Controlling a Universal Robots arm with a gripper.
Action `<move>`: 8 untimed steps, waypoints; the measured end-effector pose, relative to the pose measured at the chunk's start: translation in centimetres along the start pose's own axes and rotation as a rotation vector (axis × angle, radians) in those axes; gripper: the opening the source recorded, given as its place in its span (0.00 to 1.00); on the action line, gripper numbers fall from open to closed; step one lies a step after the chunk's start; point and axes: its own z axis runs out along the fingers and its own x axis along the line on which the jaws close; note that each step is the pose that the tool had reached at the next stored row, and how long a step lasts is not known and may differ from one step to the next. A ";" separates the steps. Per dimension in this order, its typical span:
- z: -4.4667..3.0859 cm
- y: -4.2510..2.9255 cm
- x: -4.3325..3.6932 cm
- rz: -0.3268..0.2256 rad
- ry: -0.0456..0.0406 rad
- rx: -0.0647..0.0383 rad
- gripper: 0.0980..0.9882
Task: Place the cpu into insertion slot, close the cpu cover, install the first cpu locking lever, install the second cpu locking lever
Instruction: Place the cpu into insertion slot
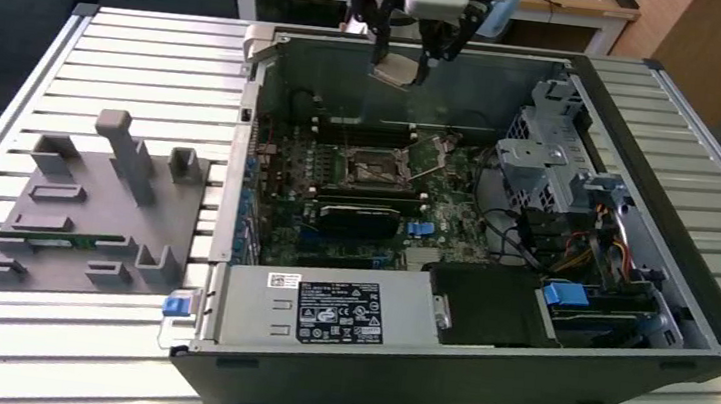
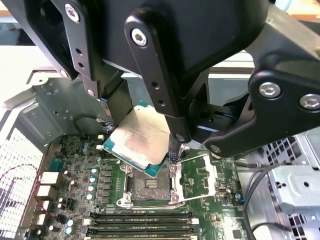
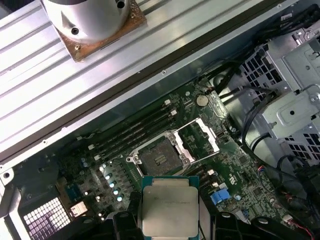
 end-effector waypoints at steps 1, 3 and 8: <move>0.00 0.00 0.00 0.011 -0.0010 0.000 0.49; 0.02 0.00 0.00 0.035 -0.0032 0.000 0.49; 0.06 -0.01 0.00 0.090 -0.0094 0.001 0.49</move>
